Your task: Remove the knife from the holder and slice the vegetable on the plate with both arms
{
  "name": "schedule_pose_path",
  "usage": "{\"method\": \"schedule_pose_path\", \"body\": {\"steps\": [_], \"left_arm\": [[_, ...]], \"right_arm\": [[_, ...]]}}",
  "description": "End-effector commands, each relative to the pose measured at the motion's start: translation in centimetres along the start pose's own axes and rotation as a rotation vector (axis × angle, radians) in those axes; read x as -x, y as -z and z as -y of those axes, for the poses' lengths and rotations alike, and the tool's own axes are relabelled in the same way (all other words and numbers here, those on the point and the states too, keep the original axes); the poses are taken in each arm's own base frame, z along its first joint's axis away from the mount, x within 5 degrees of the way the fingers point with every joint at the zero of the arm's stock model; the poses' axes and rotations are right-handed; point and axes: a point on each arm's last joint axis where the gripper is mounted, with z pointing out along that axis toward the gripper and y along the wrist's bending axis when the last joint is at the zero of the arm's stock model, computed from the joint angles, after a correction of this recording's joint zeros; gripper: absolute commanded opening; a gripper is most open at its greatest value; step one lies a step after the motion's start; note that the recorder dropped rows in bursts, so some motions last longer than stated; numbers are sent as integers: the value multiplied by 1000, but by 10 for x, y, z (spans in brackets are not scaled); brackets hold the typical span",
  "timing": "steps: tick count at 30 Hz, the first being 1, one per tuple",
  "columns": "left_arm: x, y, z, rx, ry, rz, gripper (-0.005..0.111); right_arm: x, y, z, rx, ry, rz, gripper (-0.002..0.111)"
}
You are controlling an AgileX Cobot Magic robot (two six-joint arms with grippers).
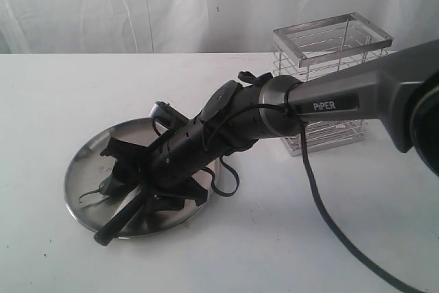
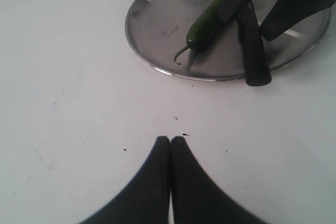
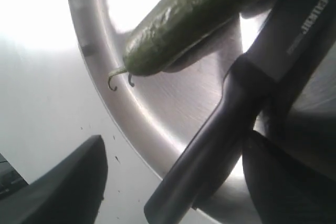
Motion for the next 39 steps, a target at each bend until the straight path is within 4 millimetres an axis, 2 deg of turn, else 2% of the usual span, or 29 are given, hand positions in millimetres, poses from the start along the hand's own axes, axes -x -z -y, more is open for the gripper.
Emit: {"method": "schedule_pose_path", "body": {"steps": [1, 9, 15, 22, 27, 31, 32, 39], "left_arm": [[-2, 0, 1, -8, -5, -15, 0], [-2, 0, 1, -8, -5, -15, 0], [-2, 0, 1, -8, -5, -15, 0], [-2, 0, 1, -8, -5, -15, 0], [-2, 0, 1, -8, -5, -15, 0], [-2, 0, 1, -8, -5, -15, 0], [-2, 0, 1, -8, -5, -15, 0], [-2, 0, 1, -8, -5, -15, 0]], "right_arm": [[1, -2, 0, 1, -14, 15, 67], [-6, -19, 7, 14, -93, -38, 67], [-5, -27, 9, 2, -108, 9, 67], [-3, -32, 15, -13, -182, 29, 37], [-2, -41, 25, -36, -271, 43, 23], [-1, -40, 24, -35, -262, 52, 3], [0, -36, 20, -28, -249, 58, 0], [5, -7, -7, 29, -194, 134, 0]]}}
